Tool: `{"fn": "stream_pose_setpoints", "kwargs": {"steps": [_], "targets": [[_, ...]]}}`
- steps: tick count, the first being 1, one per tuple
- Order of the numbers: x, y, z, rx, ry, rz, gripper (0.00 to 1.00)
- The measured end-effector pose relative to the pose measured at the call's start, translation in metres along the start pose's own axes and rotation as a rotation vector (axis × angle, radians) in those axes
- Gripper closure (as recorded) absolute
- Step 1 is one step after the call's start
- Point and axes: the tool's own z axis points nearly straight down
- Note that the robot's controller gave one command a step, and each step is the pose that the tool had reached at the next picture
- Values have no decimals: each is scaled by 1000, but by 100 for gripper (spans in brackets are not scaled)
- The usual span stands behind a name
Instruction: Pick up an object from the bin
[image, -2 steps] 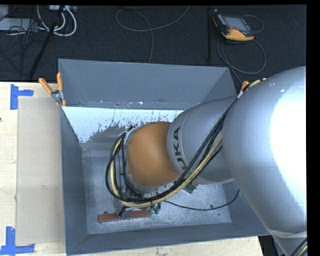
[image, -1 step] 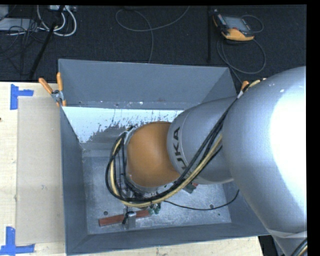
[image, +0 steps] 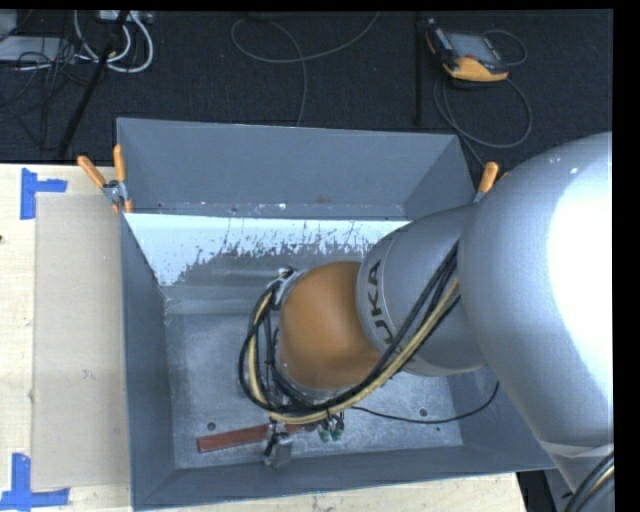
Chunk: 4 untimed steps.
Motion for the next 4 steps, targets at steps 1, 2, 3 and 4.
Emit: {"fn": "stream_pose_setpoints", "kwargs": {"steps": [1, 2, 3, 4], "targets": [[1, 1, 1, 0, 5, 1, 100], [-28, -16, -127, 1, -4, -33, 100], [-25, -16, -157, 0, 2, -391, 100], [-12, 6, -153, -3, 6, -695, 100]]}}
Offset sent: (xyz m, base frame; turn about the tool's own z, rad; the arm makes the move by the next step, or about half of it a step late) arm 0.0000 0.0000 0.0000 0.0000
